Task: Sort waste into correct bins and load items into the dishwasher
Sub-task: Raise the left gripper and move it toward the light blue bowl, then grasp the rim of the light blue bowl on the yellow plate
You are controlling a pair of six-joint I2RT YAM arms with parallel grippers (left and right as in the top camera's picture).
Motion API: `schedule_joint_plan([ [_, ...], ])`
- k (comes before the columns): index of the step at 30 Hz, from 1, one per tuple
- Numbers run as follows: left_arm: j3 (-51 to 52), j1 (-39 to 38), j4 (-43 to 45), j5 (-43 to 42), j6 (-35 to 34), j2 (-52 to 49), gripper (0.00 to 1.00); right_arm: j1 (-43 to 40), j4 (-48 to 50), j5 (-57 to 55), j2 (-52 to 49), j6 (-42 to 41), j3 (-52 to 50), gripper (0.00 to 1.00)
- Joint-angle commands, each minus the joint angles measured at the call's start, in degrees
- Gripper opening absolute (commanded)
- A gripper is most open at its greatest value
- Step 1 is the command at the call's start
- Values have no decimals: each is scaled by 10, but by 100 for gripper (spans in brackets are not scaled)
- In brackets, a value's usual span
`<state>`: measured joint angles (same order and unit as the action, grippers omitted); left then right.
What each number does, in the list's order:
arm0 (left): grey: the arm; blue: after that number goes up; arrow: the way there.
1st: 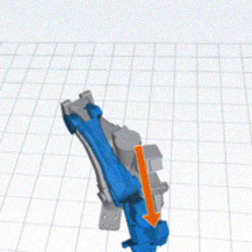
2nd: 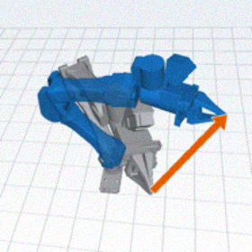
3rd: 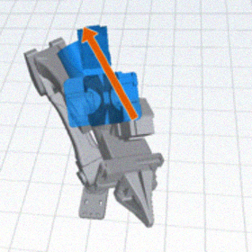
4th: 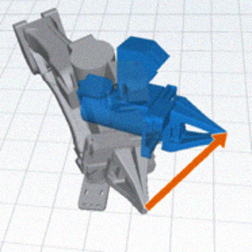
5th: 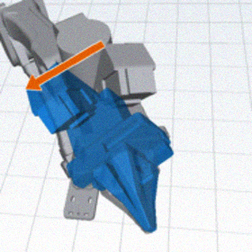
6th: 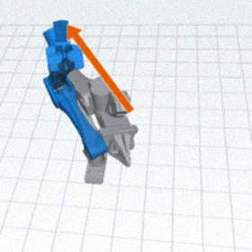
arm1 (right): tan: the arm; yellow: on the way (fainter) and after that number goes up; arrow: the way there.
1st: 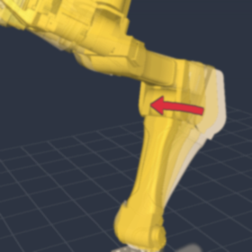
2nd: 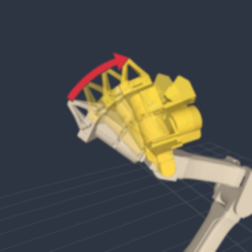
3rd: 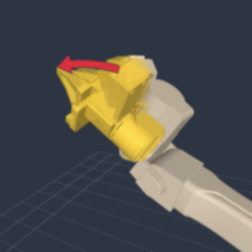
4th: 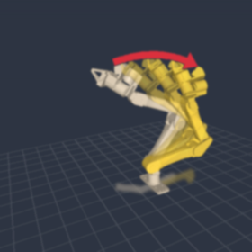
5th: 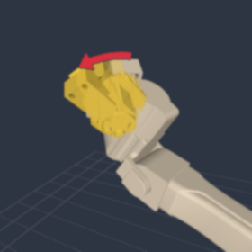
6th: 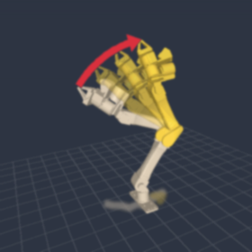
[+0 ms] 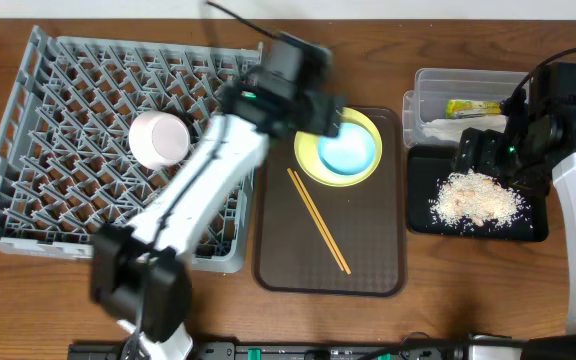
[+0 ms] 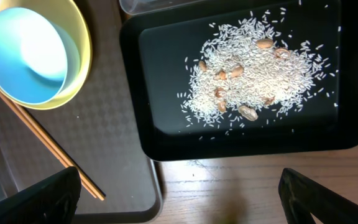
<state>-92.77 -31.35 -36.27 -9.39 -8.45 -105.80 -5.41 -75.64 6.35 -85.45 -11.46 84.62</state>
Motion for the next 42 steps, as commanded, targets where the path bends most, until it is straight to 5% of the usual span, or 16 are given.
schedule_joint_plan([
  [1, -10, -45, 0, 61, 71, -31, 92, -2, 0, -10, 2, 8, 0, 99],
  [13, -10, -108, 28, 68, 102, -150, 91, -2, -1, -10, 2, 8, 0, 99],
  [32, -8, -97, -28, 75, 102, -164, 26, -2, -2, -10, 2, 8, 0, 99],
  [42, 7, -98, -27, 75, 102, -165, 21, -2, -2, -10, 2, 8, 0, 99],
])
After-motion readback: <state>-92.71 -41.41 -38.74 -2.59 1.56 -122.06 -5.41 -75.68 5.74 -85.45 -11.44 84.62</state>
